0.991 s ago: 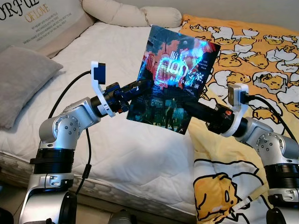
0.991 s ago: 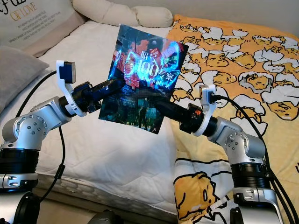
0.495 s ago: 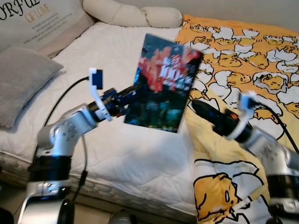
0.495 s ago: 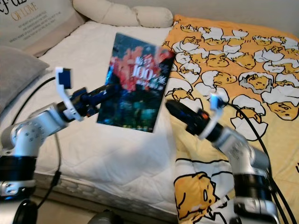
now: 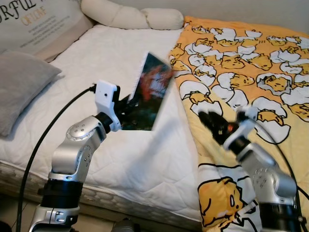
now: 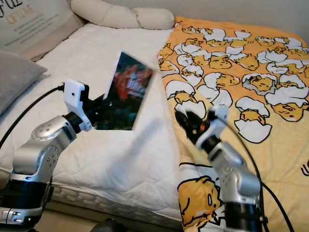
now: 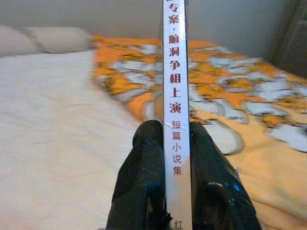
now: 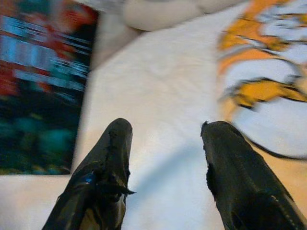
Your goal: Clean up the room
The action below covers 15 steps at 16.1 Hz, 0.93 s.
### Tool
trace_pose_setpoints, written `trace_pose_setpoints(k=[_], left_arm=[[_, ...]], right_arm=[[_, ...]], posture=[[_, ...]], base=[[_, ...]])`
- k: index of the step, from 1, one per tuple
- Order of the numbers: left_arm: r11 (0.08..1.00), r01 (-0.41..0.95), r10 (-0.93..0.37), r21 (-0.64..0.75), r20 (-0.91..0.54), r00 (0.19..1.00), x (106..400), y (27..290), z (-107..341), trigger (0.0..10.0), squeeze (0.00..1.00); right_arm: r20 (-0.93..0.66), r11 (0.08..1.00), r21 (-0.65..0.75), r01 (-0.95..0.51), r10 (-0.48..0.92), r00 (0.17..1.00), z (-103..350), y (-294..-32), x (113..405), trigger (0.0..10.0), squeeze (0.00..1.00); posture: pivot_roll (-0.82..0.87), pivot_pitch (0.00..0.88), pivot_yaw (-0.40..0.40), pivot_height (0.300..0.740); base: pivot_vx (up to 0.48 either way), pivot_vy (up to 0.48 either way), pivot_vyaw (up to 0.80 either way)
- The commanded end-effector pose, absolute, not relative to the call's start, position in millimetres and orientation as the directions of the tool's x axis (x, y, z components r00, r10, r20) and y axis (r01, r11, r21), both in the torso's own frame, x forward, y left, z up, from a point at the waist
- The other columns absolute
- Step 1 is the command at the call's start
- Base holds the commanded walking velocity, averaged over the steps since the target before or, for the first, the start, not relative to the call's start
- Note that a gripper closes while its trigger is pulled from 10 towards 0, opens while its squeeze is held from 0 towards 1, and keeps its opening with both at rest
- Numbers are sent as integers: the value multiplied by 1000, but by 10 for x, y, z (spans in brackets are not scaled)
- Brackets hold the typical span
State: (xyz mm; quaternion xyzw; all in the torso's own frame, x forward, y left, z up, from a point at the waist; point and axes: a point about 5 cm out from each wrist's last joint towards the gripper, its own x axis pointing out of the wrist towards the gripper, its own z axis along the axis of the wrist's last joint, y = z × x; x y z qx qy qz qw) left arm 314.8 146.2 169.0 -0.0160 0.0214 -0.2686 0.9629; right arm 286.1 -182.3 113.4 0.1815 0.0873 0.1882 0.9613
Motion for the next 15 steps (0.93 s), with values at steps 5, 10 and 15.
trace_pose_setpoints(k=[5,10,15], left_arm=[[914,378,-375,151,-48,926,3023,1519,1482,10000,0],[902,368,-357,224,-91,930,2934,1489,1291,10000,0],[909,349,-337,227,-91,937,2932,1479,1254,10000,0]], right_arm=[[-156,979,161,-129,154,976,1020,-1687,2773,10000,0],[-188,999,36,16,-9,982,910,-1802,2698,10000,0],[-195,999,3,53,-52,979,894,-1884,2682,10000,0]], posture=[[-28,0,42,740],[-37,0,40,740],[-53,0,30,740]], base=[[0,124,0],[0,389,0],[0,450,0]])
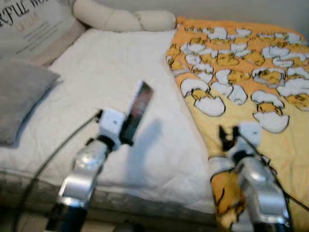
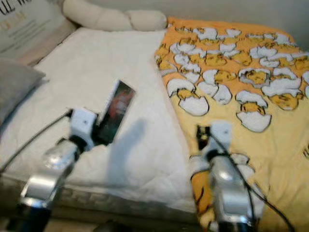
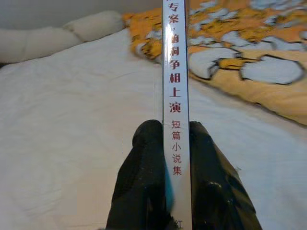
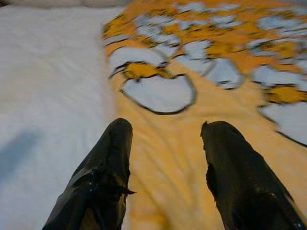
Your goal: Clean up the room
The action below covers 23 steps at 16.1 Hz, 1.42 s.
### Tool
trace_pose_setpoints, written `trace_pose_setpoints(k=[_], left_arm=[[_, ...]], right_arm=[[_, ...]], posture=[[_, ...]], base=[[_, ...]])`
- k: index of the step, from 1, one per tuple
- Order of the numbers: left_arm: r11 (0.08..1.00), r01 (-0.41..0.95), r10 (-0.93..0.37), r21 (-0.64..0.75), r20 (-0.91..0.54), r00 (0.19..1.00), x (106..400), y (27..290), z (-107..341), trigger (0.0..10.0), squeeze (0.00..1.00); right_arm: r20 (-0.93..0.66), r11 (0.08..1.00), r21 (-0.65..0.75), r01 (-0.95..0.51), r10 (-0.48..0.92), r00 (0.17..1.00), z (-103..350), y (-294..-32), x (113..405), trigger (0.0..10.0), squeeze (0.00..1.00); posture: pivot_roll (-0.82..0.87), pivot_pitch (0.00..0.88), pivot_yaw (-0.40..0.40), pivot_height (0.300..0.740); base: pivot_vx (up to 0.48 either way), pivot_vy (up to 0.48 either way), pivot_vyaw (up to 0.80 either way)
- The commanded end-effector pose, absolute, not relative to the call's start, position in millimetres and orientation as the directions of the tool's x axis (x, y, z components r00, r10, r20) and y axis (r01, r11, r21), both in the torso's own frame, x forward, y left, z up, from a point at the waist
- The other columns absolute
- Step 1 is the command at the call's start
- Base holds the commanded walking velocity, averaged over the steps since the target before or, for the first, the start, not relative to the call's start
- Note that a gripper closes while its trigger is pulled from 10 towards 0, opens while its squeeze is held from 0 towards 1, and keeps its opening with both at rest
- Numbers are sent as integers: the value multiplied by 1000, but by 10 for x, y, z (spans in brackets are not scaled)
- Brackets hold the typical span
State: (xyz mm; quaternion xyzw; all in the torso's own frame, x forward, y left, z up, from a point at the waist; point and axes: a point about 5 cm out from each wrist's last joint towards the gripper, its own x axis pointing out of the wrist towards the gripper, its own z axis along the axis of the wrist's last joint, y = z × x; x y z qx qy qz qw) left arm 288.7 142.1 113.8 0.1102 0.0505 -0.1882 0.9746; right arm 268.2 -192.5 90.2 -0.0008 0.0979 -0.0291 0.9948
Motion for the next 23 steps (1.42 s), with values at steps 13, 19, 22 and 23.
trace_pose_setpoints(k=[13,19,22,23], left_arm=[[963,219,-208,157,-86,974,2809,1636,1203,10000,0],[950,278,-269,140,-81,960,2800,1616,1266,10000,0],[949,286,-277,134,-83,957,2805,1623,1278,10000,0],[948,292,-282,131,-85,955,2803,1626,1282,10000,0]], right_arm=[[-209,992,104,-75,96,973,828,-1729,2579,10000,0],[-216,983,165,-79,115,970,798,-1684,2544,10000,0],[-213,980,177,-88,125,969,805,-1669,2551,10000,0],[-214,980,177,-96,134,968,804,-1657,2554,10000,0]], posture=[[-18,0,16,740],[-17,0,22,740],[-14,0,23,740],[-13,0,23,740]], base=[[0,478,0],[0,80,0],[0,0,0],[251,0,0]])
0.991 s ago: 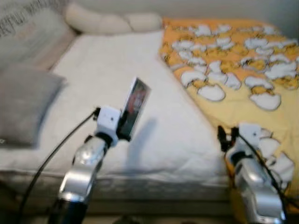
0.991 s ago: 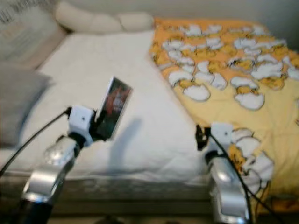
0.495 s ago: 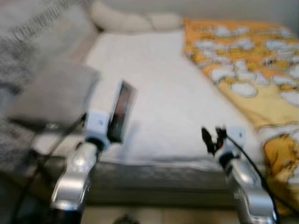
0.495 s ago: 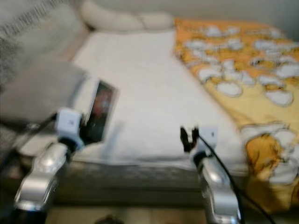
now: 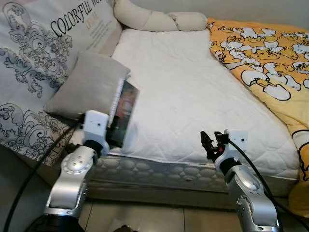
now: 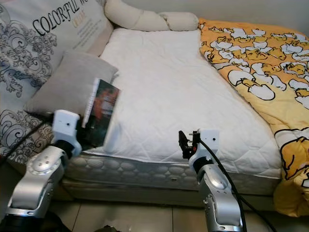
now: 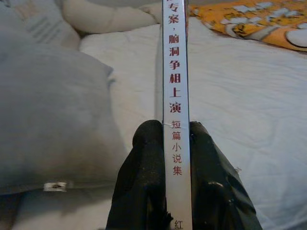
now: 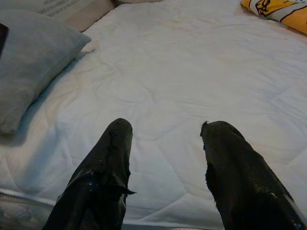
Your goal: Clean up the room
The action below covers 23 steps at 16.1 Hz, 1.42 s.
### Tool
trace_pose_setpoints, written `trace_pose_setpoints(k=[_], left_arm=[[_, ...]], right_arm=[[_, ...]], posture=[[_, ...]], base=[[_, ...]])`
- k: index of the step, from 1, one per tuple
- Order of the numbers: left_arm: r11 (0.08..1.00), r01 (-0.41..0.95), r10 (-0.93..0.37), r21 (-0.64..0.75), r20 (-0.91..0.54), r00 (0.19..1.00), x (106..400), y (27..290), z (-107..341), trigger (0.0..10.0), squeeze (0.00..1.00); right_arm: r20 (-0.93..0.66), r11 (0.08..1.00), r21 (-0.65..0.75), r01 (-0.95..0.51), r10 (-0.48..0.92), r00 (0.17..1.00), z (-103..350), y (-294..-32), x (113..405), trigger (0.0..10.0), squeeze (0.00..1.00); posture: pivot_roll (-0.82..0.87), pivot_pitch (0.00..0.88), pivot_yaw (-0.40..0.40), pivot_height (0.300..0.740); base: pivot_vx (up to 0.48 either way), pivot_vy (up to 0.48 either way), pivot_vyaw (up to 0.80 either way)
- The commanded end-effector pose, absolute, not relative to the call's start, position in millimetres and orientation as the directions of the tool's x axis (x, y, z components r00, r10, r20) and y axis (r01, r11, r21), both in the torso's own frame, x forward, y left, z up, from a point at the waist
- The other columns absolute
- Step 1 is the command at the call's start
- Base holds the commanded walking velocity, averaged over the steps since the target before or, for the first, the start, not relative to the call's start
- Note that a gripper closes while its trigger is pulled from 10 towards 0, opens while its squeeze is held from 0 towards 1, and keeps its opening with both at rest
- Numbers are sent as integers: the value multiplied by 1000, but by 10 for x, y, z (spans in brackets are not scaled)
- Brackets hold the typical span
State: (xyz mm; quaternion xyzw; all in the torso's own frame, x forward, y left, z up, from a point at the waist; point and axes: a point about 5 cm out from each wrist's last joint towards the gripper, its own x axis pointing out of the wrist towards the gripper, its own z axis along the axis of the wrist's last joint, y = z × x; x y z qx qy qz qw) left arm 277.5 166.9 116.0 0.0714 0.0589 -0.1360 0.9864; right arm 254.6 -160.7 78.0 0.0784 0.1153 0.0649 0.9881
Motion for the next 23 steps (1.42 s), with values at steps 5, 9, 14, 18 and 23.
trace_pose_setpoints(k=[5,9,14,18,23], left_arm=[[944,304,-293,127,-95,951,2804,1636,1284,10000,0],[941,316,-305,124,-100,947,2806,1632,1282,10000,0],[938,326,-315,116,-103,944,2805,1625,1278,10000,0],[936,332,-321,117,-106,941,2798,1617,1275,10000,0],[932,345,-333,113,-111,936,2780,1612,1266,10000,0]], right_arm=[[-209,978,174,-116,152,966,811,-1656,2583,10000,0],[-206,977,173,-123,158,966,815,-1658,2597,10000,0],[-207,977,171,-124,159,965,817,-1660,2604,10000,0],[-212,978,91,-186,202,956,818,-1593,2602,10000,0],[-209,976,148,-160,189,960,807,-1617,2600,10000,0]], posture=[[-7,0,24,740],[-7,0,24,740],[-8,0,25,740],[-7,0,23,740],[-7,0,24,740]], base=[[249,0,0],[256,0,0],[256,0,0],[261,0,400],[275,0,160]])
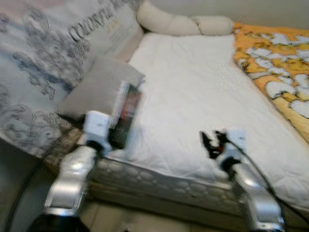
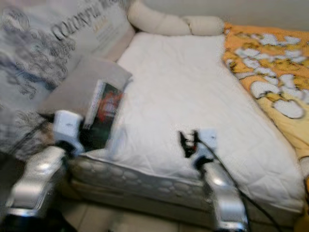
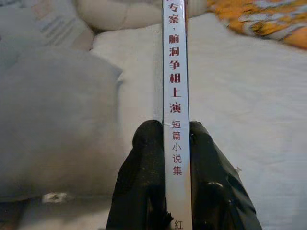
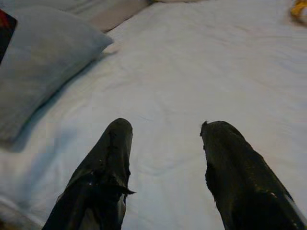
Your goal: Clean up the room
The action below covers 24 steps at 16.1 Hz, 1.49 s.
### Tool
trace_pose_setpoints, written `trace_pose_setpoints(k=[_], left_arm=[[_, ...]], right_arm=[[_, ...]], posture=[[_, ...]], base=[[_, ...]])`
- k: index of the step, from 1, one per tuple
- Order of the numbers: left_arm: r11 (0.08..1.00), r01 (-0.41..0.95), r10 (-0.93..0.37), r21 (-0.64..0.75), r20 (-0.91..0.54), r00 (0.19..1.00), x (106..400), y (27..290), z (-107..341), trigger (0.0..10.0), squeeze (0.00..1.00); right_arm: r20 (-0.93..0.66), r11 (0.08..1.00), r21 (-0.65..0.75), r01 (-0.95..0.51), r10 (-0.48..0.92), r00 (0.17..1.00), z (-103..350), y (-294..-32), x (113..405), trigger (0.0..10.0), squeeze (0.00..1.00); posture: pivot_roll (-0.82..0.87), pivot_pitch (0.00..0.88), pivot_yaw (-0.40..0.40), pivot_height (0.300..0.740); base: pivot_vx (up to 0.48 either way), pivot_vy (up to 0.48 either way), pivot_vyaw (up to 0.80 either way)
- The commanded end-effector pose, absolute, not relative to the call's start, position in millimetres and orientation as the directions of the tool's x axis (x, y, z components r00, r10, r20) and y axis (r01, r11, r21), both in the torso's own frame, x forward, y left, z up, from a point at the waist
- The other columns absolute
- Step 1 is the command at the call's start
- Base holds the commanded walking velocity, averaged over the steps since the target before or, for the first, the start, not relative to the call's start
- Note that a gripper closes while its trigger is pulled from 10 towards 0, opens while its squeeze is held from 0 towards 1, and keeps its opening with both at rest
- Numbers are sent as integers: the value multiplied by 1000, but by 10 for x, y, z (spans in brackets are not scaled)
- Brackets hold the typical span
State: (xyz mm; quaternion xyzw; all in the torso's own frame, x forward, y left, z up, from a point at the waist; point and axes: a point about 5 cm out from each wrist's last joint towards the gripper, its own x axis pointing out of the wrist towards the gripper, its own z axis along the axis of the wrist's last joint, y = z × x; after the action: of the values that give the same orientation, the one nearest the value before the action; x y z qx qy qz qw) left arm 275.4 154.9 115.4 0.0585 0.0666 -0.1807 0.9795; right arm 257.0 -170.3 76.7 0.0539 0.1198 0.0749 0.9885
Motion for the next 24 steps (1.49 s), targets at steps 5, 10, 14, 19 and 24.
trace_pose_setpoints(k=[5,10,14,19,24], left_arm=[[929,352,-340,111,-112,934,2773,1608,1266,10000,0],[925,365,-353,105,-116,928,2766,1594,1256,10000,0],[923,370,-358,103,-117,926,2768,1583,1253,10000,0],[927,360,-348,104,-118,930,2777,1605,1259,10000,0],[928,357,-345,104,-120,931,2784,1616,1262,10000,0]], right_arm=[[-209,975,152,-161,191,959,801,-1598,2598,10000,0],[-218,975,171,-142,178,959,786,-1623,2586,10000,0],[-213,975,159,-152,184,960,796,-1620,2584,10000,0],[-214,973,159,-166,198,956,799,-1600,2598,10000,0],[-222,967,88,-238,252,942,803,-1534,2599,10000,0]], posture=[[-8,0,24,740],[-14,0,28,740],[-14,0,29,740],[-7,0,27,740],[-8,0,31,740]], base=[[302,0,0],[302,0,-480],[303,0,-164],[302,0,0],[302,0,0]])
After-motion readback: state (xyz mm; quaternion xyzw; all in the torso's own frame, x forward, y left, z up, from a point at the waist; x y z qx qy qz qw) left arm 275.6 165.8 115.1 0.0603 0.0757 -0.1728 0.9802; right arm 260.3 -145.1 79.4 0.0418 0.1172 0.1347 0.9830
